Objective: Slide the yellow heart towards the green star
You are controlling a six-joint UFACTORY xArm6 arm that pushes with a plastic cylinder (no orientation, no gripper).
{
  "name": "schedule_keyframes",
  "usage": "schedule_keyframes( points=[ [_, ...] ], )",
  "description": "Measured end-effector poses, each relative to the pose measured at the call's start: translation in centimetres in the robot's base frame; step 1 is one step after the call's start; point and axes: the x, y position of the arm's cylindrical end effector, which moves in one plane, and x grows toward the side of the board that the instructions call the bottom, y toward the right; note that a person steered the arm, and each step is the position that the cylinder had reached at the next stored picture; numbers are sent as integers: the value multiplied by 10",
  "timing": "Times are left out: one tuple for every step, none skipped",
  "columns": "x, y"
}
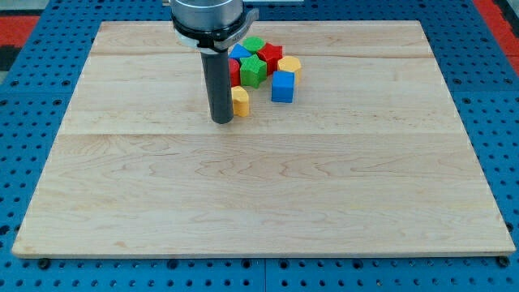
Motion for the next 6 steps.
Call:
schedule_keyframes(
  points=[
    [0, 3],
    [0, 11],
    [-1, 25],
    [-7, 25],
    [-15, 25],
    [-18, 24]
  ],
)
